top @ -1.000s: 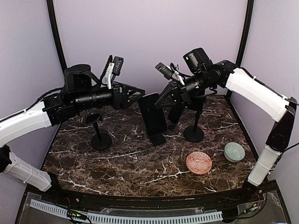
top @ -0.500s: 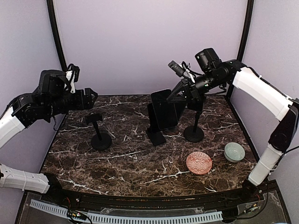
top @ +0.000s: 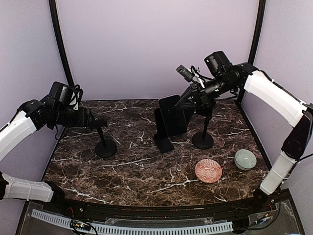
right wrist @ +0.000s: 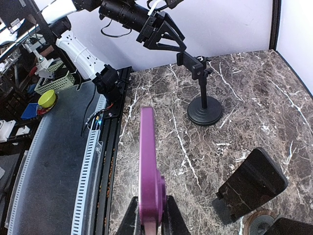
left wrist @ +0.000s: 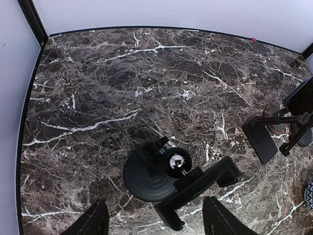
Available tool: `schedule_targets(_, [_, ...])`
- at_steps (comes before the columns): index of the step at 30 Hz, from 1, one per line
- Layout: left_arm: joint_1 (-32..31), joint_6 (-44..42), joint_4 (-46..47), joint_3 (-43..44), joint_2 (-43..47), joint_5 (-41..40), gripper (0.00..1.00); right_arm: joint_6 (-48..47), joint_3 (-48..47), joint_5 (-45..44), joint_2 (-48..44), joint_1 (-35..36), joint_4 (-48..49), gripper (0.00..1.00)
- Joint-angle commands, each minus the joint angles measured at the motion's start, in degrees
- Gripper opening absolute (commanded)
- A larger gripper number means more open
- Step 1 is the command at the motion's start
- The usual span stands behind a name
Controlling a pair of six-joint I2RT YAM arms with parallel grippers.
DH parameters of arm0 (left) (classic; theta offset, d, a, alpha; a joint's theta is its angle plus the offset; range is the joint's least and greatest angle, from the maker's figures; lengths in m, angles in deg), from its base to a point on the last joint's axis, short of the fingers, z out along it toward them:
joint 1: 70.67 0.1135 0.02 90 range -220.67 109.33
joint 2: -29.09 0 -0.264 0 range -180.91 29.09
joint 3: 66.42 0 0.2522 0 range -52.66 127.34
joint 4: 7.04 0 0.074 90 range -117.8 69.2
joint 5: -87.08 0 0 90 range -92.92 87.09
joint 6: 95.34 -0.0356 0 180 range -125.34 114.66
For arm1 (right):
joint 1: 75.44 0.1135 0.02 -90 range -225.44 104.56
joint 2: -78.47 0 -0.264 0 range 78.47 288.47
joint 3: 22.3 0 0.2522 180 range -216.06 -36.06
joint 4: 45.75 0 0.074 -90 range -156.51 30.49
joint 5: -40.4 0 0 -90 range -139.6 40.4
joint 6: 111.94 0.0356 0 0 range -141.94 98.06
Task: Place the phone on the phone stand
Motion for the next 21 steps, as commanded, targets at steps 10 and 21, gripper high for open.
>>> schedule_targets(10, [3.06,-3.08,0.48,-2.6,0.59,9.96,0.59,-0.14,-0.78,0.8,-0.04,0.37,1.8,0.0])
schedule_targets(21, [3.15,-9.14,0.83,-3.34,-0.65,10.87,0.57,1.4,0.26,-0.19,-0.58,0.33,3.22,0.0])
